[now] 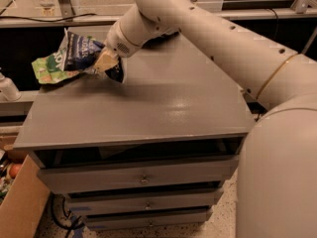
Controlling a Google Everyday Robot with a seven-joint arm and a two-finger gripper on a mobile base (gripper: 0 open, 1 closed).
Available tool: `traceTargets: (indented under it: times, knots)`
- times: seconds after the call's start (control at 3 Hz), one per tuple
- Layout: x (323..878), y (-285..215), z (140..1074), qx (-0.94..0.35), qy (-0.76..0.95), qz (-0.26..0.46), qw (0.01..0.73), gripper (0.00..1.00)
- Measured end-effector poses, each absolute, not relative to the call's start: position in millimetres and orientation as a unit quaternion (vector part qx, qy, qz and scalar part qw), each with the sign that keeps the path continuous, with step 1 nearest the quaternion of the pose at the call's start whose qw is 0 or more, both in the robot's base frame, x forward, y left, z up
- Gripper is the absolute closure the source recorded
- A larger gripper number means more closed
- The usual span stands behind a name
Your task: Move blue chip bag near green rice chip bag
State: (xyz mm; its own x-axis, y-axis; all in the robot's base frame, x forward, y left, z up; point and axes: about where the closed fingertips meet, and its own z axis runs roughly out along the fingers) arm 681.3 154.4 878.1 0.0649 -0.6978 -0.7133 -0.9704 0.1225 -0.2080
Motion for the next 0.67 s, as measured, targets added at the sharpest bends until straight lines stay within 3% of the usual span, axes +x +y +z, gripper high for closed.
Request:
traceTargets:
  times: [0.33, 0.67]
  knots:
    - [679.9, 180.7, 869.2, -0.638, 0.650, 0.212, 0.355, 0.84]
    - [675.6, 202.3, 865.8, -0.639, 0.641, 0.233, 0.356, 0.61]
